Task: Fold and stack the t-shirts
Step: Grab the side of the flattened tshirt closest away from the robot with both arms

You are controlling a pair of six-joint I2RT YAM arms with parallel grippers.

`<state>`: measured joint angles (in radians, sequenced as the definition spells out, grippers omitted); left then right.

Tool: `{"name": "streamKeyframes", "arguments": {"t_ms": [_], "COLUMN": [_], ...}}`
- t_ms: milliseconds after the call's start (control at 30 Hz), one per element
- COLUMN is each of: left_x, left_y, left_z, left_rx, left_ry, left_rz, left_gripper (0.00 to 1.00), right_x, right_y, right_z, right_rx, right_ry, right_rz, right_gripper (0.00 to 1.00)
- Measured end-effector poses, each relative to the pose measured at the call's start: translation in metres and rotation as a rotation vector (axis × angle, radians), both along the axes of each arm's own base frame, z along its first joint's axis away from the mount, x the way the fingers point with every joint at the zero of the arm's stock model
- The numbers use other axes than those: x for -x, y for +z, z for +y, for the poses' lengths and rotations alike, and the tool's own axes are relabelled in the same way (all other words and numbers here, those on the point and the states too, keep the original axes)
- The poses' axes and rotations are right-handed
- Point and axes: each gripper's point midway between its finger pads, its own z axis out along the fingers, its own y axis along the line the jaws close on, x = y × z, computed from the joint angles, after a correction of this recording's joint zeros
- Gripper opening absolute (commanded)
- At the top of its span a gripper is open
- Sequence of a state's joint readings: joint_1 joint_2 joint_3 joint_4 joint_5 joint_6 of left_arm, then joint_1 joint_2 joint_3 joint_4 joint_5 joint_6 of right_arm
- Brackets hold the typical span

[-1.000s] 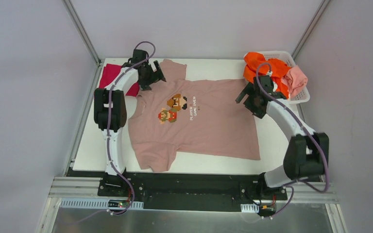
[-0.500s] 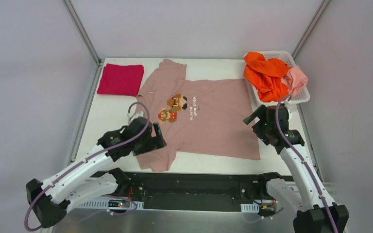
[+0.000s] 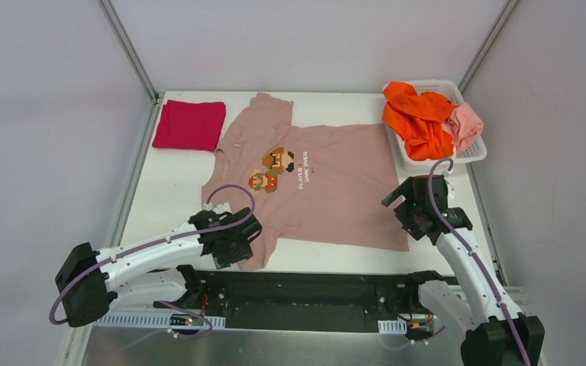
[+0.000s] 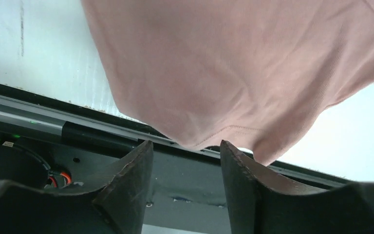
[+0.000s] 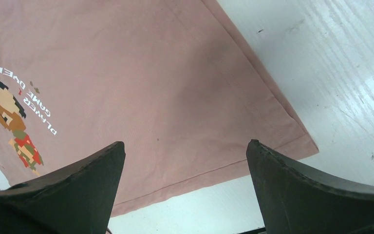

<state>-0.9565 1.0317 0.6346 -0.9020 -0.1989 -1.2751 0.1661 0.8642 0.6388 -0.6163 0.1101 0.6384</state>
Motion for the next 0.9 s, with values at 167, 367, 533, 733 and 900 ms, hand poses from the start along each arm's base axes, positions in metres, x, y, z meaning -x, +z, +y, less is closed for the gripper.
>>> {"name": "streamKeyframes", "arguments": {"t_ms": [167,367,533,733,900], "left_x": [-0.01,-0.018,-0.026,-0.029,-0.031], "left_y": [-0.004,-0.013,-0.017,-0.021,-0.016], "left_z": [0.007,0.022,0.024,0.026,0.023], "left_rx": [-0.023,-0.069,-0.089,-0.114,-0.064], "left_ry": [0.103,0.189,0.226,0.224,0.224], "left_rz": [-0.054,-0.119,-0.156,-0.164,-0.192], "left_gripper": [0.39,0.26,0.0,0.0,0.0], "right_x": [0.003,0.019,0.034,0.055,0.063], "right_y": [-0.005,-0.021,-0.035,-0.056,-0.069], "right_z": [-0.007,-0.018,-0.022,-0.022,-0.02], "right_rx": [0.002,0.002,-0.007,-0.029,-0.064], "right_ry": [-0.074,-0.189,-0.246,-0.301,-0.339], "right_rz": [-0.004,0.021,0.065,0.146,0.168], "right_gripper": [1.0,0.98,0.97,0.83,0.63]}}
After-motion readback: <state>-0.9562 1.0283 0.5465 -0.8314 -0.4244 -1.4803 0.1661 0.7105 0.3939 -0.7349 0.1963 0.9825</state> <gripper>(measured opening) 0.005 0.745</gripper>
